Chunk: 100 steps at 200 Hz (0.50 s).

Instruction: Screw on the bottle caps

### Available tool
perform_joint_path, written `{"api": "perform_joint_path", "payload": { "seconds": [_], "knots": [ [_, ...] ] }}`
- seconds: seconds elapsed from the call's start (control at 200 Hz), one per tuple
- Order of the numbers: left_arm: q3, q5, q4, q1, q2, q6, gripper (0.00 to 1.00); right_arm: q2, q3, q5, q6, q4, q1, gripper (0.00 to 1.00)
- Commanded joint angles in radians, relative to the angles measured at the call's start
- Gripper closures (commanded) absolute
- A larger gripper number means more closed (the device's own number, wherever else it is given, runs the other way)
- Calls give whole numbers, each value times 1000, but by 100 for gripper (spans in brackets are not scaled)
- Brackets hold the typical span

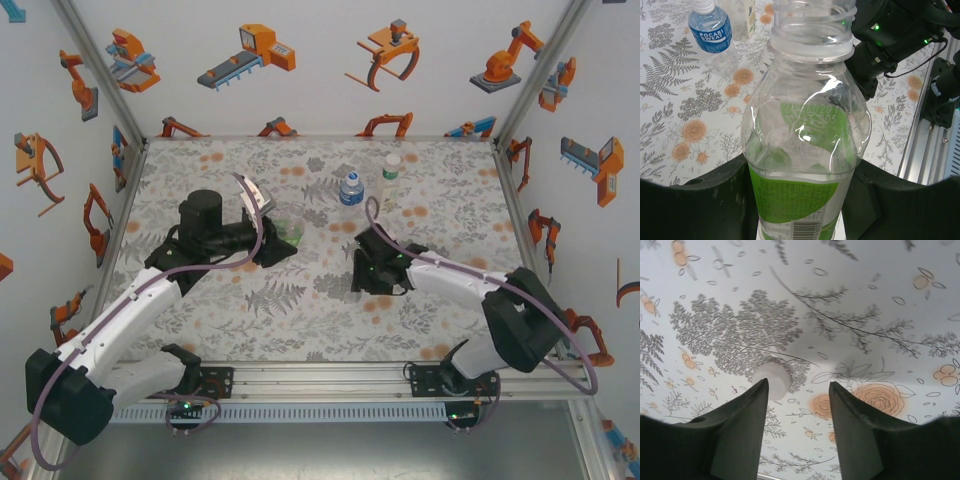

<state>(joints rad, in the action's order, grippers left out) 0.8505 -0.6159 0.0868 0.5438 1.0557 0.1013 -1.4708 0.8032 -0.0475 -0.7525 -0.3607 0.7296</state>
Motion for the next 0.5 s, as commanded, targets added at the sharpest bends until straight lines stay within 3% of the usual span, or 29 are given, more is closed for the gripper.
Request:
{"api": "perform_joint_path", "payload": {
  "seconds": [0.0,0.09,0.496],
  "knots": [
    [28,4,6,7,-19,2,100,-37,76,-113,115,-95,62,47],
    [25,3,1,5,-15,3,100,-71,119,-151,118,-136,89,46],
    [12,4,9,7,-28,6,100,-168,169,-88,111,-152,134,50]
  ]
}}
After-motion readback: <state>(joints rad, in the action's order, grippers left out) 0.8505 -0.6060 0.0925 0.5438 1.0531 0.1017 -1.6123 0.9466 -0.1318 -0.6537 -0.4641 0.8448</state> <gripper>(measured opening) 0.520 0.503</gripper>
